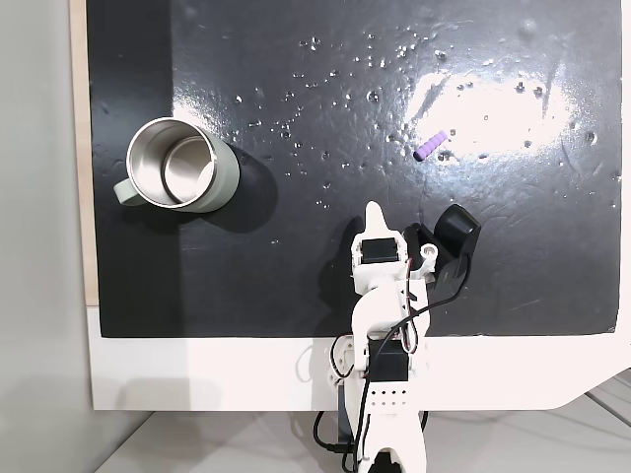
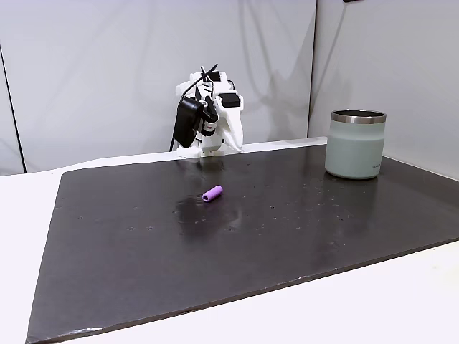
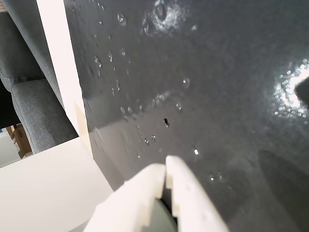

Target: Grasp a pengrip and put it in the cup.

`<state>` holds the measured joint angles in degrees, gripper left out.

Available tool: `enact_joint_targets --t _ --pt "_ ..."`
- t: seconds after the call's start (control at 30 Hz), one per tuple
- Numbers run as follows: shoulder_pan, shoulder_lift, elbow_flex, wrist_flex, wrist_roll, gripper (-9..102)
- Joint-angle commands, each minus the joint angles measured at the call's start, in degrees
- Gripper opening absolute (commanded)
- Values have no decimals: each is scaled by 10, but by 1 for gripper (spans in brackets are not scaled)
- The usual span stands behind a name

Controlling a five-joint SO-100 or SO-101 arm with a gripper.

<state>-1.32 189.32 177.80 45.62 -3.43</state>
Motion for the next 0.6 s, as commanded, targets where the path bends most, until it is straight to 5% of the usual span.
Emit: enact_joint_targets --t 0.0,0.57 --pt "-10 8 -3 -14 -3 0" --pt "-4 8 -3 -14 6 0"
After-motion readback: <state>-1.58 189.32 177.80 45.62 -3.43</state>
